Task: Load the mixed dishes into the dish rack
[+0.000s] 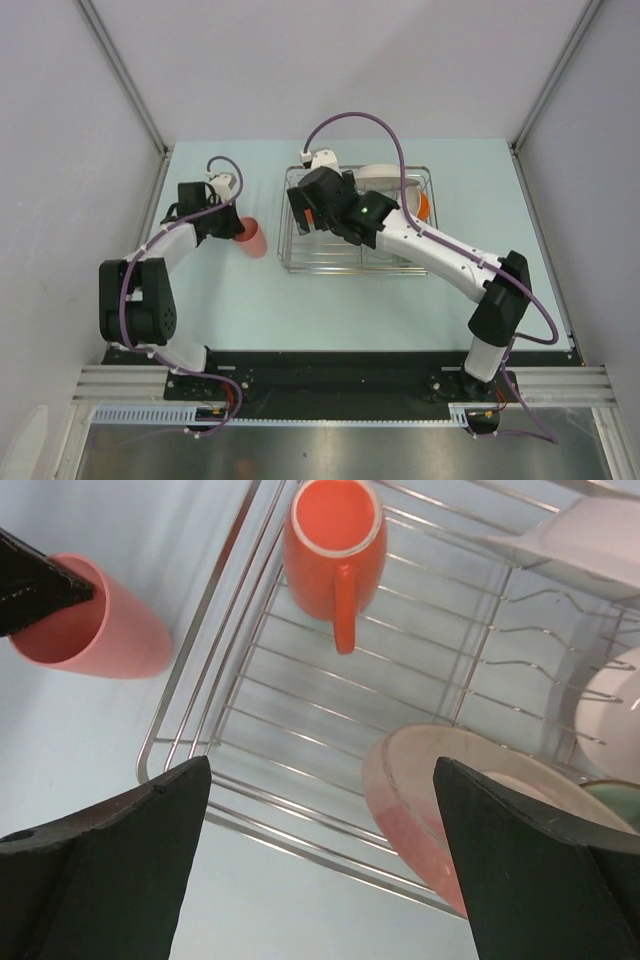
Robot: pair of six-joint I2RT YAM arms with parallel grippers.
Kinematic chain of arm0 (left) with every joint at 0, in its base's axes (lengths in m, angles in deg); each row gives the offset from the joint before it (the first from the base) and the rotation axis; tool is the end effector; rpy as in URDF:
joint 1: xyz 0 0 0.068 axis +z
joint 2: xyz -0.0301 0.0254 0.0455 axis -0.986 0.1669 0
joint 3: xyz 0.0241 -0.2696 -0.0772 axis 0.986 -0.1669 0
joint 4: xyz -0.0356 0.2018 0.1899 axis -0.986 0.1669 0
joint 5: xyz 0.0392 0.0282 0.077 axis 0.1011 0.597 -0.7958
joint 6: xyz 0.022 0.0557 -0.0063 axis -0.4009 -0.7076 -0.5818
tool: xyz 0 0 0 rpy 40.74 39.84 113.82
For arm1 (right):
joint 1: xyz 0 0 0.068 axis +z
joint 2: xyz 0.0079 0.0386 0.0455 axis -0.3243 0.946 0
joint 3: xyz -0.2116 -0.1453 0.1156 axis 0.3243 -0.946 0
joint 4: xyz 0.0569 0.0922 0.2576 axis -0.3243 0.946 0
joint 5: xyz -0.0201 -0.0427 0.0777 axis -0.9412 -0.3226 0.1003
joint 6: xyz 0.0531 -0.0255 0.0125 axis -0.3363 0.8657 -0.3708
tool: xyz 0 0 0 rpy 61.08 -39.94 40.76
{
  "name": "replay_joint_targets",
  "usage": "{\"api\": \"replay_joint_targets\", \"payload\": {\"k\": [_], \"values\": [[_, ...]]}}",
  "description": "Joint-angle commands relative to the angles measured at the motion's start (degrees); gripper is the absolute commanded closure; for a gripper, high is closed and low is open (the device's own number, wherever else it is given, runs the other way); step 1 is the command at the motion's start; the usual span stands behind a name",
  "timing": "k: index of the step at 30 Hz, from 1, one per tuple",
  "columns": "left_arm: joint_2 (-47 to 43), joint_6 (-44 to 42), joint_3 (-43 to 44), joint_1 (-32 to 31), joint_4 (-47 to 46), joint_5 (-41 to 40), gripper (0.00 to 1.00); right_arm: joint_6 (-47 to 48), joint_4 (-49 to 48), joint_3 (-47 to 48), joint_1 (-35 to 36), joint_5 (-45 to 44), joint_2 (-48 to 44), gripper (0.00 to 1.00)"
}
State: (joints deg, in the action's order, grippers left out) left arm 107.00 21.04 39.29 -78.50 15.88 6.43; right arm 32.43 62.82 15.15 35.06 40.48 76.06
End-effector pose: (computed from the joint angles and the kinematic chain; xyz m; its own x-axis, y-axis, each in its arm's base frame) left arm 0.3515 -0.0055 0.1966 -0.6993 0.0587 -0.7124 0.2970 0.9304 -0.2149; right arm 0.2672 0.3325 0.3612 -0.5088 -0.2468 -0.8247 -0.3701 0.9277 -0.0493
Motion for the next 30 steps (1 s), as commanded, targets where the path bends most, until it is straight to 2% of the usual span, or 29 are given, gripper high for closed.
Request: {"api": "replay_joint_targets", "payload": {"k": [1,5,10,13,15,16,18,19,21,22,23,24,30], "values": [[-9.93,-0.28,1.75,0.22,3.35,4.98,1.0,-4.64,-2.86,-1.74,-1.24,4.69,-4.52,0.0],[-21.02,1.3,4.02,1.8,8.61,13.4,1.0,-7.81,-10.67,-9.9,-3.08,17.04,-11.53,0.0],[-32.62,6.21,5.97,6.81,15.73,29.14,1.0,-12.2,-21.05,-16.15,-4.41,31.46,-16.3,0.0],[-33.0,5.26,7.02,7.6,22.23,37.4,1.0,-15.53,-25.7,-16.6,-4.84,38.16,-16.57,0.0],[-33.08,6.57,5.45,7.95,22.0,41.01,1.0,-17.73,-32.11,-18.79,-5.46,44.49,-17.44,0.0],[-33.08,8.23,4.4,8.21,18.25,44.68,1.0,-20.71,-34.92,-20.1,-5.63,48.95,-17.54,0.0],[-33.17,17.43,0.45,8.65,11.49,49.43,1.0,-24.58,-43.97,-23.27,-6.34,53.11,-17.54,0.0],[-33.17,26.26,-2.18,8.66,2.14,54.94,1.0,-28.08,-46.26,-23.98,-6.34,56.35,-17.45,0.0],[-33.95,35.88,-4.74,8.66,-9.59,58.41,1.0,-31.27,-52.68,-25.99,-6.86,58.92,-16.92,0.0],[-34.48,40.19,-5.8,8.74,-21.48,60.51,1.0,-33.02,-54.53,-26.61,-6.95,61.02,-17.01,0.0],[-34.84,46.68,-6.85,8.92,-25.43,61.23,1.0,-35.3,-58.29,-27.4,-6.95,61.73,-17.1,0.0],[-35.28,48.57,-6.86,8.92,-29.38,61.85,1.0,-36.02,-59.11,-28.28,-6.95,62.17,-17.18,0.0],[-35.19,48.85,-4.58,8.83,-29.69,63.43,1.0,-33.93,-58.33,-30.22,-5.99,62.01,-17.36,0.0]]}}
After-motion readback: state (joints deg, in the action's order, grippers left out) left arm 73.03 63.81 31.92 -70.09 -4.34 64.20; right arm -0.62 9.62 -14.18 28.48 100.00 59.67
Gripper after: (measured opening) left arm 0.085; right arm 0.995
